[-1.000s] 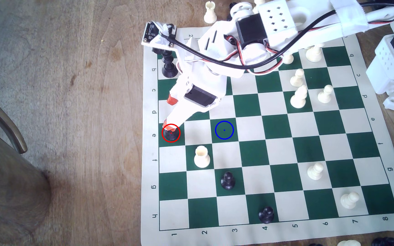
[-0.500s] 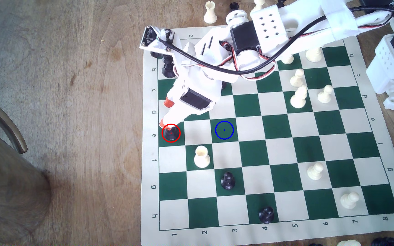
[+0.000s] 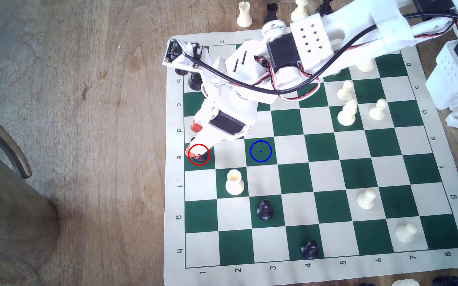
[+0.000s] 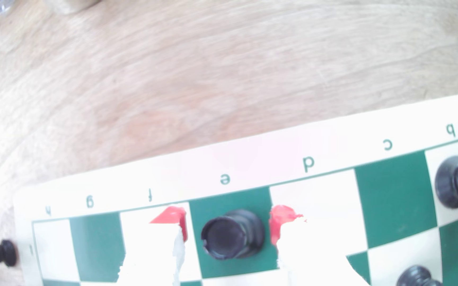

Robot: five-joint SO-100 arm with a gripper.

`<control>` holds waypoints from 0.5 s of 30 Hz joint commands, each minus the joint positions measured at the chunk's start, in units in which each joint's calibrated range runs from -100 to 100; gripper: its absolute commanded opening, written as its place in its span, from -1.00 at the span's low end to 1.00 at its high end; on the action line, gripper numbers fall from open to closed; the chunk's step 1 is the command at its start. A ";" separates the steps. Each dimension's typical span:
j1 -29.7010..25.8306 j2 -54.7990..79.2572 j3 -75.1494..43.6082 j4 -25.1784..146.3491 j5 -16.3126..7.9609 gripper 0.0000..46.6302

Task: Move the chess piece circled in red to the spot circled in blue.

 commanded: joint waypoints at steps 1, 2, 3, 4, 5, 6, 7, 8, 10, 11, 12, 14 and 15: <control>0.31 -1.89 -5.61 -0.31 -0.15 -0.29; 0.23 -1.89 -5.61 -0.31 -0.15 -0.29; 0.23 -1.81 -5.52 -0.31 -0.20 -0.29; 0.07 -1.72 -5.33 -0.40 -0.24 -0.29; 0.07 -1.64 -5.15 -0.40 -0.29 -0.29; 0.07 -1.55 -5.06 -0.40 -0.29 -0.29; 0.07 -1.47 -5.06 -0.40 -0.29 -0.29; 0.07 -1.38 -5.06 -0.40 -0.34 -0.29; 0.07 -1.13 -4.97 -0.40 -0.39 -0.29; -0.01 -1.13 -4.97 -0.40 -0.39 -0.29; -0.01 -1.04 -4.97 -0.40 -0.39 -0.29; -0.16 -0.96 -4.88 -0.23 -0.39 -0.30; -0.16 -0.96 -4.79 -0.15 -0.39 -0.30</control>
